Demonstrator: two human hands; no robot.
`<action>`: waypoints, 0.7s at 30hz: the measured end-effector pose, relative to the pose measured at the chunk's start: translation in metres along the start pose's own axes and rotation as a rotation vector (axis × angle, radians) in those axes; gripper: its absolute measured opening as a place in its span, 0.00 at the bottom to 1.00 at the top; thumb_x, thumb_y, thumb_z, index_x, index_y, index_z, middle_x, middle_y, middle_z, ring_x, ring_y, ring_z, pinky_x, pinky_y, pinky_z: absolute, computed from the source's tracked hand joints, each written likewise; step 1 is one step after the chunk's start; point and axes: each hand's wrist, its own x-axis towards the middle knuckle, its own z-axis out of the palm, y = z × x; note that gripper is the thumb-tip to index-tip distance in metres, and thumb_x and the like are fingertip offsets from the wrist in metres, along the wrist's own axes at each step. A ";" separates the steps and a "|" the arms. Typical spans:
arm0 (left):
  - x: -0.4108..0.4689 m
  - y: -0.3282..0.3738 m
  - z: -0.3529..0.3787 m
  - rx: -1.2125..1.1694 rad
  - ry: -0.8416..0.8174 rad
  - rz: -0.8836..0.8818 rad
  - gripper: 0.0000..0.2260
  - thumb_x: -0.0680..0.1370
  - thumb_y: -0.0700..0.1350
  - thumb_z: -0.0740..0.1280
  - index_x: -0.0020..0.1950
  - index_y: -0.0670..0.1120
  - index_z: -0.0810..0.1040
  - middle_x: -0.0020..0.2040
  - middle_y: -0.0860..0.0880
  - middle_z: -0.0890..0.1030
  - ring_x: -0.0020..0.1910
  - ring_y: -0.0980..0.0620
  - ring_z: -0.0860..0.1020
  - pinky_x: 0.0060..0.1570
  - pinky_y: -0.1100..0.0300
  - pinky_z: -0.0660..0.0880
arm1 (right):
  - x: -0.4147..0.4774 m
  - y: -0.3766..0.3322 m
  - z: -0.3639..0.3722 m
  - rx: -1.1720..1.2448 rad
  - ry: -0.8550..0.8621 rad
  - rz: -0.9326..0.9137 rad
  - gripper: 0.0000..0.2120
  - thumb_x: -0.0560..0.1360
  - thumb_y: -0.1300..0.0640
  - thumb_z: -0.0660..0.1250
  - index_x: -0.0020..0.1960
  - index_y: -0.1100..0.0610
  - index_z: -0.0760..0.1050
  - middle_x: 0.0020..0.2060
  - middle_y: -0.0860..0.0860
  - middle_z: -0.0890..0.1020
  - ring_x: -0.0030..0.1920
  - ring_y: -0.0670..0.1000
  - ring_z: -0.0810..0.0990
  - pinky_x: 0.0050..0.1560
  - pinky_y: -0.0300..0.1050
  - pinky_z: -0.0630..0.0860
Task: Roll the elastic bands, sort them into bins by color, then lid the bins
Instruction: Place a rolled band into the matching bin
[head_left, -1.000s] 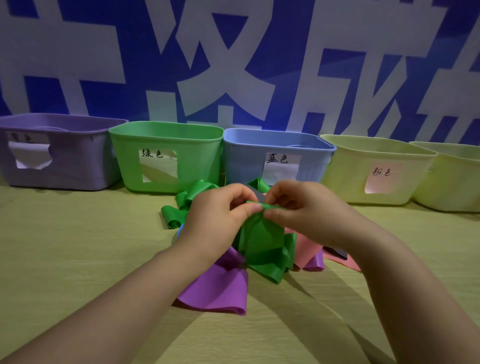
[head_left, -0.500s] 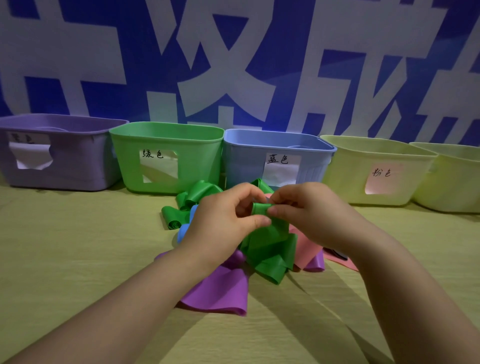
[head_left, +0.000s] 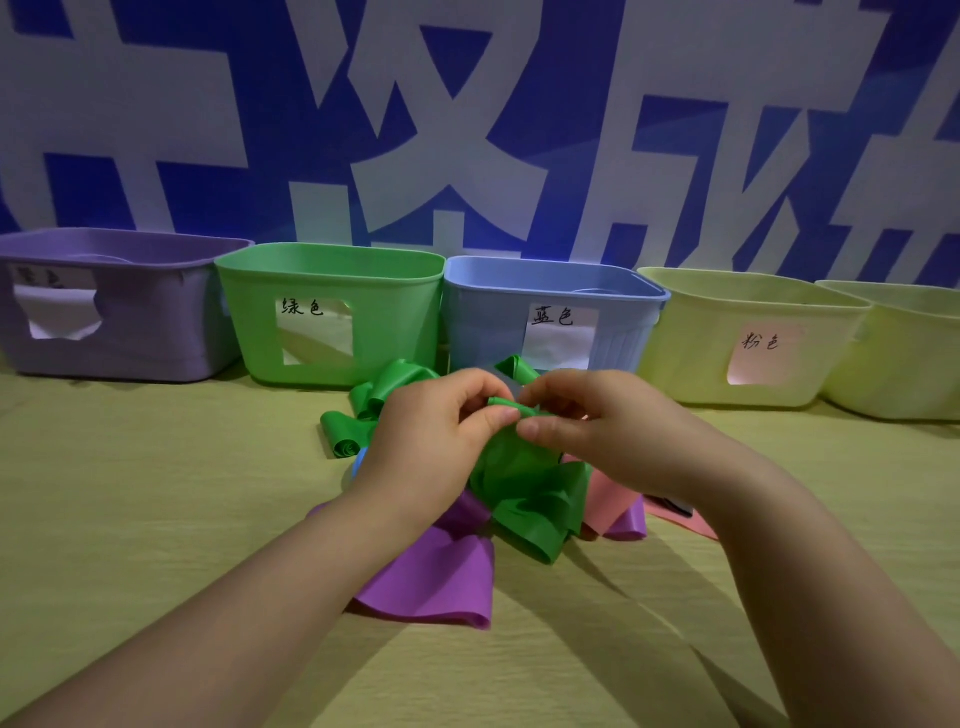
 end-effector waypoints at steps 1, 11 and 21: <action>0.000 0.000 0.000 -0.001 0.004 -0.005 0.05 0.72 0.42 0.71 0.39 0.52 0.79 0.31 0.53 0.78 0.33 0.58 0.73 0.35 0.65 0.68 | 0.000 0.000 0.000 -0.004 0.018 -0.004 0.14 0.74 0.47 0.66 0.58 0.48 0.75 0.48 0.45 0.79 0.48 0.45 0.78 0.53 0.44 0.77; -0.002 0.000 0.000 0.065 0.000 0.080 0.05 0.75 0.47 0.67 0.41 0.49 0.80 0.31 0.53 0.78 0.35 0.57 0.74 0.34 0.68 0.66 | 0.003 0.003 0.002 -0.064 0.161 -0.047 0.07 0.76 0.50 0.64 0.50 0.50 0.77 0.40 0.47 0.81 0.41 0.47 0.79 0.47 0.45 0.76; -0.003 0.004 0.000 0.049 0.018 0.076 0.04 0.70 0.41 0.73 0.43 0.48 0.82 0.30 0.59 0.76 0.32 0.65 0.73 0.34 0.75 0.65 | 0.001 0.001 0.000 -0.052 0.098 -0.046 0.10 0.78 0.49 0.61 0.52 0.50 0.78 0.40 0.49 0.80 0.42 0.47 0.78 0.45 0.45 0.74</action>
